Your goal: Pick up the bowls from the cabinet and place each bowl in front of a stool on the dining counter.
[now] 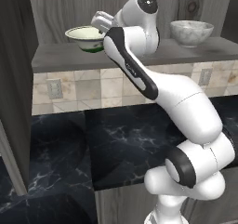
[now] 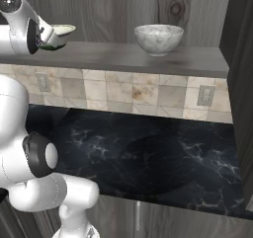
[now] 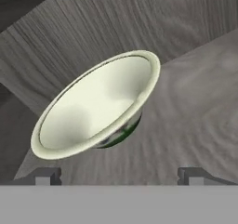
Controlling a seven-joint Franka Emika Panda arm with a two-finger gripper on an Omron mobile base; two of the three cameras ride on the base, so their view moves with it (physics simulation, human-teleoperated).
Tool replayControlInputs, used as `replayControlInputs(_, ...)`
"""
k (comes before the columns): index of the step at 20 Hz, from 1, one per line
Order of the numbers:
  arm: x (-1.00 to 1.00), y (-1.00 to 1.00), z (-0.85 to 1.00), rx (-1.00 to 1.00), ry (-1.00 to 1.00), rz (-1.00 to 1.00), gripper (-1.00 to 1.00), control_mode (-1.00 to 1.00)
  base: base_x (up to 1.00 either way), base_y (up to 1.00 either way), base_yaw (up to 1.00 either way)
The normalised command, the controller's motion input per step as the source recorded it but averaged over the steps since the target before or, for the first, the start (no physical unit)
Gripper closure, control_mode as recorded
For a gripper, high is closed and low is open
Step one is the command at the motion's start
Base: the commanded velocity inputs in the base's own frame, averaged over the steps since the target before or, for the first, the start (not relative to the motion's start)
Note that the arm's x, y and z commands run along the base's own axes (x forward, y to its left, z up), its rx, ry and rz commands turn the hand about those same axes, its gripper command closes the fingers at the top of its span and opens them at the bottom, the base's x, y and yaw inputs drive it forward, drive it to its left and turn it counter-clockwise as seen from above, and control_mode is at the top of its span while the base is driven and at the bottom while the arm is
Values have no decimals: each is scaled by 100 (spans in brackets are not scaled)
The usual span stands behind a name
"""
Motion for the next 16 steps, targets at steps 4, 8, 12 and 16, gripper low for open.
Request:
replayControlInputs(4, 21, 2, 0, -1, 1, -3, -100, -100, 0, 0, 0)
replayControlInputs(8, 25, 0, 0, 0, 13, -8, -100, -100, 0, 0, 0)
replayControlInputs(12, 27, 0, 0, 0, 13, -8, -100, -100, 0, 0, 0)
replayControlInputs(16, 30, 2, 0, 0, 9, -7, -100, -100, 0, 0, 0)
